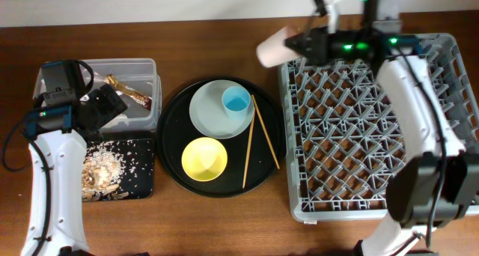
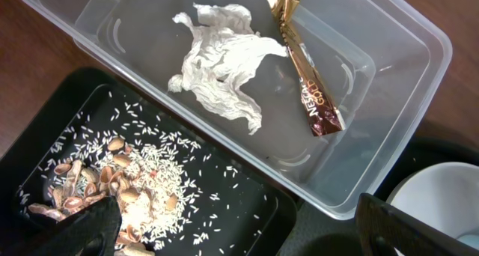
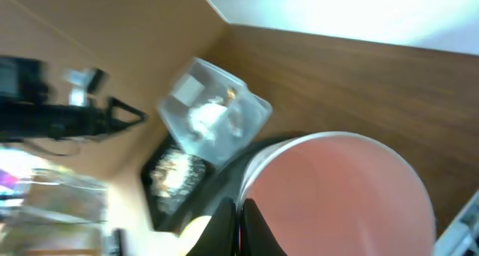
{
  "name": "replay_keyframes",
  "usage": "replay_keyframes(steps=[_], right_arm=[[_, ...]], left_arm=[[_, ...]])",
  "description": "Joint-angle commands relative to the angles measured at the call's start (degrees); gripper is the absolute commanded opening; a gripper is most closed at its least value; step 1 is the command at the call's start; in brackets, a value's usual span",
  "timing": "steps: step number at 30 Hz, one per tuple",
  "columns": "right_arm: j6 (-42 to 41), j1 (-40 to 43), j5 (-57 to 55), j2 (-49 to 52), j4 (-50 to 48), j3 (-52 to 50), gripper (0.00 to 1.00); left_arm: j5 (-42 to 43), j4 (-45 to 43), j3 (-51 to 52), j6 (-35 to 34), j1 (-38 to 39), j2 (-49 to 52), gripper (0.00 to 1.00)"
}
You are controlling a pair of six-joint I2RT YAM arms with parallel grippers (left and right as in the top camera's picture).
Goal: Sort waste into correct bins and load items into the dishwasher rack
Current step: 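Carry the pink cup to the rack and place it upside down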
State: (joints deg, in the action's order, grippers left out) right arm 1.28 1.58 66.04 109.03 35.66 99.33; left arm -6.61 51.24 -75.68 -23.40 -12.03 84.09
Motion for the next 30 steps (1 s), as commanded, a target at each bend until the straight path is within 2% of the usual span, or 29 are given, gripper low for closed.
replay_keyframes(steps=[1, 2, 9, 12, 18, 21, 24, 30], right_arm=[[0.4, 4.0, 19.3, 7.1, -3.2, 0.3, 0.04], [0.4, 4.7, 22.5, 9.6, -5.4, 0.3, 0.04], [0.4, 5.7, 22.9, 20.7, -6.1, 0.3, 0.04], [0.4, 6.3, 21.5, 21.6, -5.6, 0.2, 0.04], [0.9, 8.7, 17.3, 21.6, 2.5, 0.2, 0.04], [5.4, 9.4, 17.1, 21.6, 7.0, 0.2, 0.04], [8.4, 9.4, 11.5, 21.6, 11.2, 0.2, 0.04], [8.4, 10.7, 10.2, 21.5, 12.2, 0.2, 0.09]], left_arm=[[0.2, 0.1, -0.9, 0.7, -0.1, -0.9, 0.99], [0.2, 0.1, -0.9, 0.7, -0.1, -0.9, 0.99], [0.2, 0.1, -0.9, 0.7, -0.1, -0.9, 0.99], [0.2, 0.1, -0.9, 0.7, -0.1, -0.9, 0.99], [0.2, 0.1, -0.9, 0.7, -0.1, -0.9, 0.99], [0.2, 0.1, -0.9, 0.7, -0.1, -0.9, 0.99], [0.2, 0.1, -0.9, 0.7, -0.1, -0.9, 0.99], [0.2, 0.1, -0.9, 0.7, -0.1, -0.9, 0.99]])
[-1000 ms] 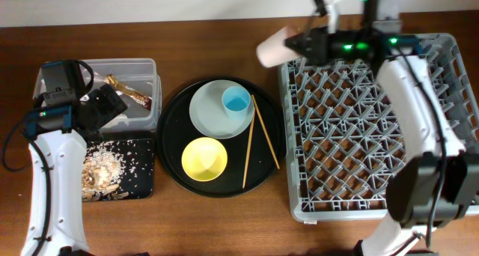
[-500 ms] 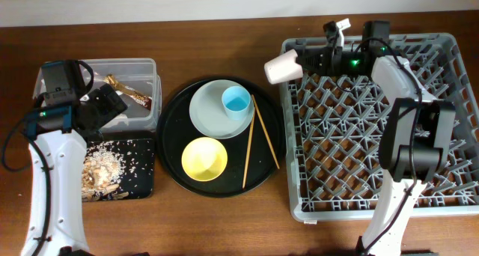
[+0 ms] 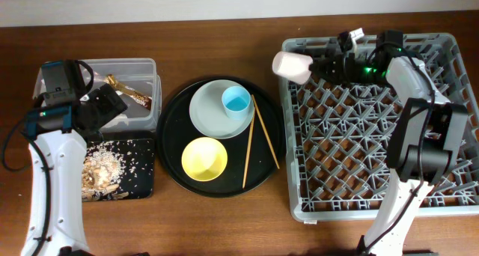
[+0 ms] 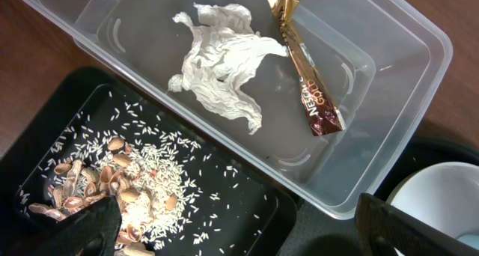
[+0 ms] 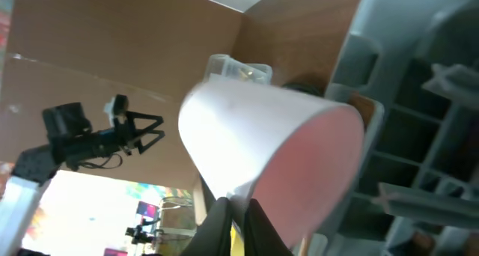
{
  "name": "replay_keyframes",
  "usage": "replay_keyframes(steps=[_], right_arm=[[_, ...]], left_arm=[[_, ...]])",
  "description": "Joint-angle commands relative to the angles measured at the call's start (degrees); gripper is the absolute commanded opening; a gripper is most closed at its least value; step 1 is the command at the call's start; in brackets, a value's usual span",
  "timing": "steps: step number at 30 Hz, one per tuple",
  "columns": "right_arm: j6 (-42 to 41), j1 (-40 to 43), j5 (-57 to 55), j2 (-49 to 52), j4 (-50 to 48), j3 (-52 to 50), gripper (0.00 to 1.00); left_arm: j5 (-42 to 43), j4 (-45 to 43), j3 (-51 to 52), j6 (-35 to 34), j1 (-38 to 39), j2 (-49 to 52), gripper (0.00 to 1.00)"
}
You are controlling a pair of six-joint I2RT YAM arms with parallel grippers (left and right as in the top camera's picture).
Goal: Sort waste into correct bins and load items into the dishwasher rack
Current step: 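Carry the pink cup to the rack and place it upside down, then reach the right gripper to the blue cup and grasp it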
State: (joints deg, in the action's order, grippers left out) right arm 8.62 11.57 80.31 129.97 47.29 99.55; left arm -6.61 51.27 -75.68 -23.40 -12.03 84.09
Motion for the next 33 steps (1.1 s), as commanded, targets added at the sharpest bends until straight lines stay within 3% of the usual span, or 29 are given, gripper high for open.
replay_keyframes(steps=[1, 10, 12, 16, 21, 27, 33], right_arm=[[1.0, 1.3, -4.1, 0.6, 1.0, 0.0, 0.09], [5.8, 4.3, -4.9, -3.0, 8.8, 0.1, 0.13], [5.7, 4.2, -10.0, -6.8, 9.6, 0.2, 0.12], [2.4, 0.6, -34.9, -20.6, 12.1, 0.2, 0.13], [-3.8, -15.5, -60.0, -32.2, 11.9, 0.2, 0.13], [-4.4, -42.9, -83.2, -28.9, 7.1, 0.1, 0.18], [-4.4, -51.3, -87.5, -19.9, 0.0, 0.1, 0.27]], left_arm=[[0.2, 0.0, -0.9, 0.7, -0.1, -0.9, 0.99], [0.2, 0.0, -0.9, 0.7, -0.1, -0.9, 0.99], [0.2, 0.0, -0.9, 0.7, -0.1, -0.9, 0.99], [0.2, 0.0, -0.9, 0.7, -0.1, -0.9, 0.99], [0.2, 0.0, -0.9, 0.7, -0.1, -0.9, 0.99], [0.2, 0.0, -0.9, 0.7, -0.1, -0.9, 0.99], [0.2, 0.0, -0.9, 0.7, -0.1, -0.9, 0.99]])
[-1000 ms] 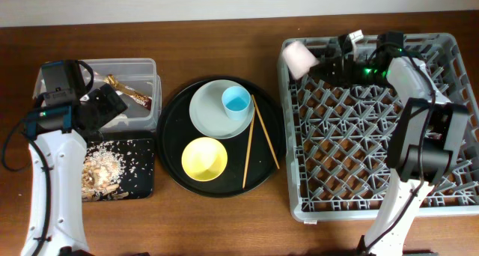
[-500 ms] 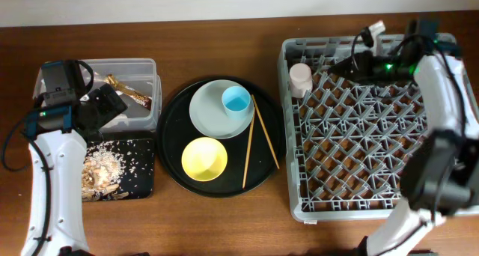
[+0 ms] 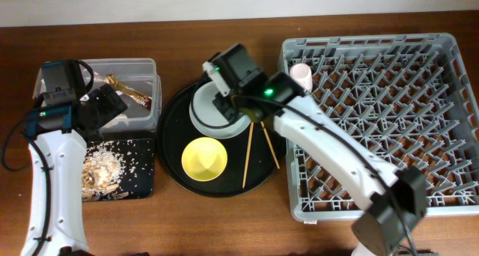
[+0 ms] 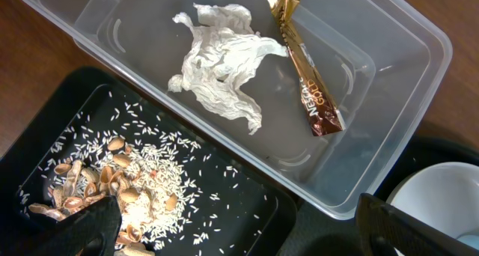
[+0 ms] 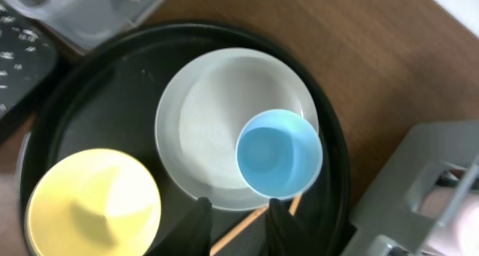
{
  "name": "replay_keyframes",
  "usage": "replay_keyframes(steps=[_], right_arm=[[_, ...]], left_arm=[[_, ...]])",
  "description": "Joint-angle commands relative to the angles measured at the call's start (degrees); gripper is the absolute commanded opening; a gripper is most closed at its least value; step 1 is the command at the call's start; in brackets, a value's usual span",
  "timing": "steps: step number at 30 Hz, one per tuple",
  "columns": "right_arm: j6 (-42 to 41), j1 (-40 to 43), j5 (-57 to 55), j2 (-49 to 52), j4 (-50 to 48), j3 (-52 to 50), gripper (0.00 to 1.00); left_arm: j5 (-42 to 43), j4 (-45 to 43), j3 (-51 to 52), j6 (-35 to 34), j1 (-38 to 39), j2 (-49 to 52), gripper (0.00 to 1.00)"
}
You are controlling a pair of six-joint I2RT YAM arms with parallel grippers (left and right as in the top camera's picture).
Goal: Sort waste into correct bins and load items into the dishwasher rack
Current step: 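Reach the right gripper to the blue cup and grasp it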
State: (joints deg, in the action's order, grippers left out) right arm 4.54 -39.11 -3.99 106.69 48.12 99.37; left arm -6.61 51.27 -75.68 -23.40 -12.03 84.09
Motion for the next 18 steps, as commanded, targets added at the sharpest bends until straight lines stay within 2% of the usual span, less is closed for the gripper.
replay_keyframes(steps=[1, 7, 12, 14, 18], right_arm=[[-0.3, -0.6, -3.2, 5.4, -1.3, 0.3, 0.27], [-0.3, -0.6, -3.2, 14.1, -4.6, 0.3, 0.26], [-0.3, -0.6, -3.2, 15.5, -5.1, 0.3, 0.25], [-0.3, -0.6, -3.4, 15.5, -5.0, 0.3, 0.18], [-0.3, -0.6, -4.7, 15.5, -5.1, 0.3, 0.09]], left_arm=[[0.2, 0.0, -0.9, 0.7, -0.1, -0.9, 0.99], [0.2, 0.0, -0.9, 0.7, -0.1, -0.9, 0.99], [0.2, 0.0, -0.9, 0.7, -0.1, -0.9, 0.99], [0.2, 0.0, -0.9, 0.7, -0.1, -0.9, 0.99], [0.2, 0.0, -0.9, 0.7, -0.1, -0.9, 0.99]])
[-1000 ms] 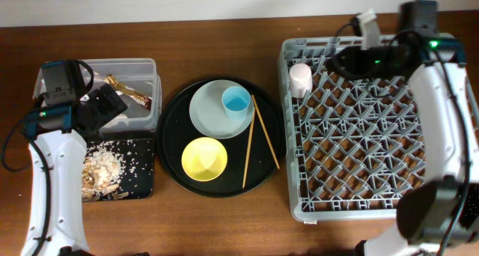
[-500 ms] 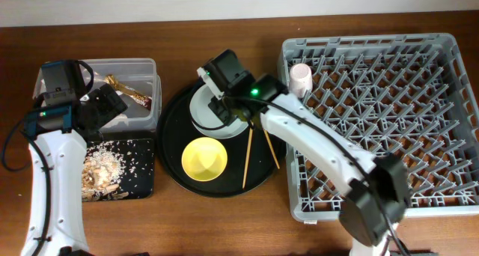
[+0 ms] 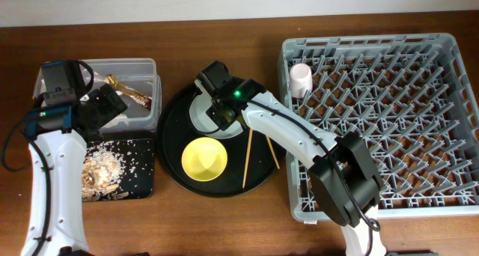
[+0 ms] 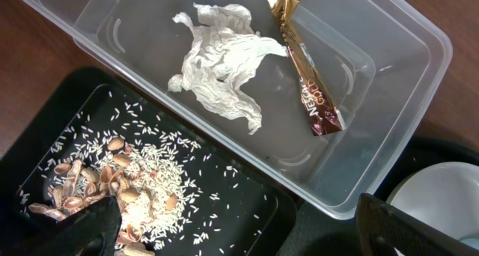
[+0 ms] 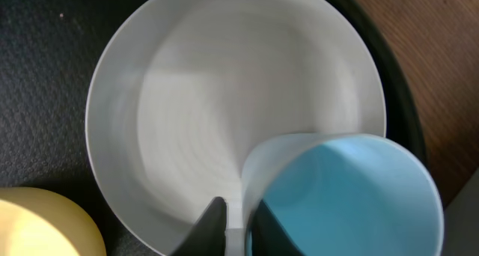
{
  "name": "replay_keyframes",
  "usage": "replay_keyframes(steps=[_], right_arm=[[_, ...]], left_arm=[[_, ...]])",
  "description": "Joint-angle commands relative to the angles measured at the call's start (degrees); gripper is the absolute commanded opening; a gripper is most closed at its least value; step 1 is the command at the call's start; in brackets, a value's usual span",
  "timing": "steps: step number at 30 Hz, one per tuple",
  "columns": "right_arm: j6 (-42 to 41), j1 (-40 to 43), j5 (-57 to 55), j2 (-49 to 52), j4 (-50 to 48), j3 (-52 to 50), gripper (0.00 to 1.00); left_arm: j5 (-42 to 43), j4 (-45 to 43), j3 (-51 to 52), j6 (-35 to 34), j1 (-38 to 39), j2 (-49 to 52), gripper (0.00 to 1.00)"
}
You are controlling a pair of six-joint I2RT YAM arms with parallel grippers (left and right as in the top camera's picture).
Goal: Sort waste into correct bins and load items into the dishwasher rack
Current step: 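Reach the right gripper to the blue cup and grasp it, then carry the blue cup into the rack and release it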
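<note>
A blue cup (image 5: 352, 200) stands on the grey plate (image 5: 187, 114) in the round black tray (image 5: 45, 76). My right gripper (image 5: 238, 218) is shut on the cup's near wall, one finger inside and one outside. In the overhead view the right gripper (image 3: 223, 110) covers the cup. A yellow bowl (image 3: 204, 159) and two chopsticks (image 3: 258, 140) also lie in the tray. A pink cup (image 3: 301, 78) sits upside down in the rack's far left corner. My left gripper (image 4: 239, 237) hangs open over the bins, holding nothing.
The grey dishwasher rack (image 3: 374, 121) fills the right side. At the left a clear bin (image 4: 389, 84) holds a crumpled tissue (image 4: 221, 69) and a gold wrapper (image 4: 307, 69). In front of it a black bin (image 4: 224, 203) holds rice and nutshells.
My right gripper was open above the plate and blue cup. Now it is lower, with its fingers closed on the cup's wall. The left arm has not moved.
My right gripper held the pink cup above the rack's far left corner, then tipped at that corner. Later the pink cup stood in the rack and the gripper was open over the tray. Now it grips the blue cup. The left gripper stayed open over the bins.
</note>
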State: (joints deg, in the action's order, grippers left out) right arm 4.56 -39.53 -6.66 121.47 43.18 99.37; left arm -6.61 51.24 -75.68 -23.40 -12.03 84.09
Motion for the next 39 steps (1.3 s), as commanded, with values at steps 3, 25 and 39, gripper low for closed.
replay_keyframes(steps=[3, 25, 39], right_arm=[[-0.4, -0.2, -2.0, 0.4, -0.2, 0.3, 0.04], [13.4, 45.2, 74.2, -18.0, 11.7, -21.2, 0.04], [13.5, 46.3, 67.6, -17.8, 1.8, -28.1, 0.09]], left_arm=[[0.2, 0.1, -0.9, 0.7, -0.1, -0.9, 0.99], [0.2, 0.1, -0.9, 0.7, -0.1, -0.9, 0.99], [0.2, 0.1, -0.9, 0.7, -0.1, -0.9, 0.99]])
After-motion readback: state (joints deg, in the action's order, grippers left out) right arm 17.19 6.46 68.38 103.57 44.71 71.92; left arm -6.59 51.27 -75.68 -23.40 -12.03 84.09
